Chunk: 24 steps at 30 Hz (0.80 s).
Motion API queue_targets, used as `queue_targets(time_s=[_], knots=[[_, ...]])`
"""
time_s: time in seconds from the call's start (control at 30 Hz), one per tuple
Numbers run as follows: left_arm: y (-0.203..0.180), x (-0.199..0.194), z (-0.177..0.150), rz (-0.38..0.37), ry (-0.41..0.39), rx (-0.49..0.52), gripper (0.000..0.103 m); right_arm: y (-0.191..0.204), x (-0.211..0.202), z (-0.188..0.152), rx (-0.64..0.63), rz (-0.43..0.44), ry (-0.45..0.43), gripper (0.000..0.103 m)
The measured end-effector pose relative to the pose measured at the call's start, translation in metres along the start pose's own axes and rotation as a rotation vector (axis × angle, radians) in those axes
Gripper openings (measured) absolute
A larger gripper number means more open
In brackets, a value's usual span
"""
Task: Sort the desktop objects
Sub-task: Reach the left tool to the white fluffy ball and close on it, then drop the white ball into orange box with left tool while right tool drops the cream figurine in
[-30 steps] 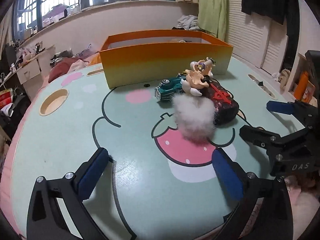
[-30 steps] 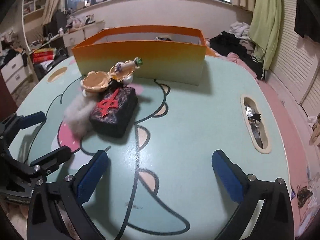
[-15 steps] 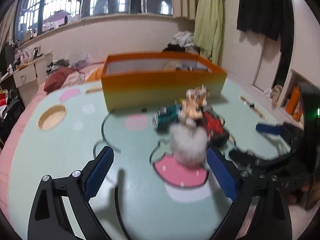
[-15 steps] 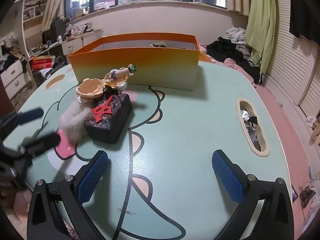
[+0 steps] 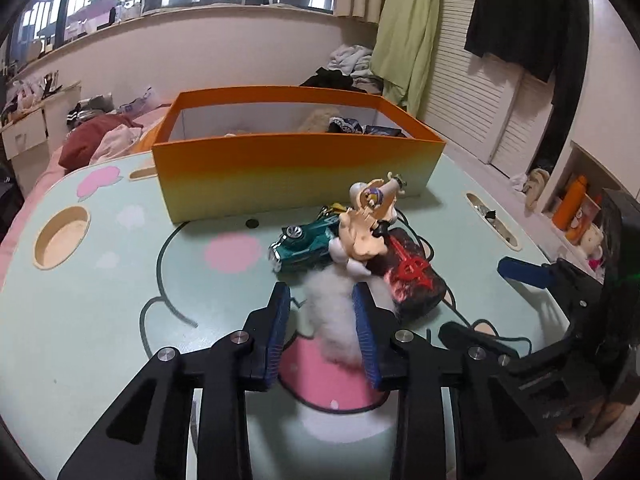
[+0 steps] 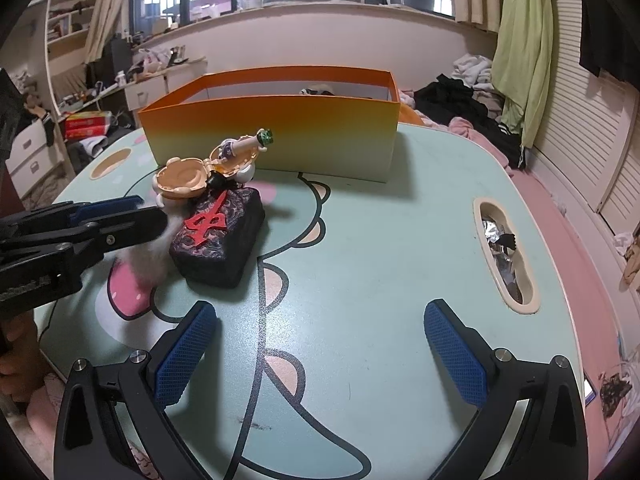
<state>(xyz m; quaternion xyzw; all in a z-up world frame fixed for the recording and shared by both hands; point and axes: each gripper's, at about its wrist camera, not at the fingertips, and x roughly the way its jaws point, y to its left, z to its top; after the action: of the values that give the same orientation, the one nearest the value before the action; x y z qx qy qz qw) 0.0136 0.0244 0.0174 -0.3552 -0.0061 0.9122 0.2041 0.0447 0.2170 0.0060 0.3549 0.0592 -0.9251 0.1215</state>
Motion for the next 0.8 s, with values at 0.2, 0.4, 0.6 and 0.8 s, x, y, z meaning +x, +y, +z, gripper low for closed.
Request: queue_targets(time_s=[0.2,0.4,0.6,0.8], knots=[[0.003,-0.008,-0.01,0.063,-0.031,0.044,0.035,0.0,0.0,0.0,0.001,0.0,0.0,0.103],[-0.001,-0.009,-0.014,0.089,-0.058,0.07,0.045,0.0,0.0,0.0,0.001,0.0,-0.001,0.103],[0.001,-0.009,-0.013,0.069,-0.053,0.062,0.052,-0.004,-0.003,0.001,0.017,0.028,-0.01,0.103],[-0.006,-0.008,-0.015,0.032,-0.041,0.082,0.052,-0.018,-0.033,0.039,0.108,0.175,-0.144,0.102]])
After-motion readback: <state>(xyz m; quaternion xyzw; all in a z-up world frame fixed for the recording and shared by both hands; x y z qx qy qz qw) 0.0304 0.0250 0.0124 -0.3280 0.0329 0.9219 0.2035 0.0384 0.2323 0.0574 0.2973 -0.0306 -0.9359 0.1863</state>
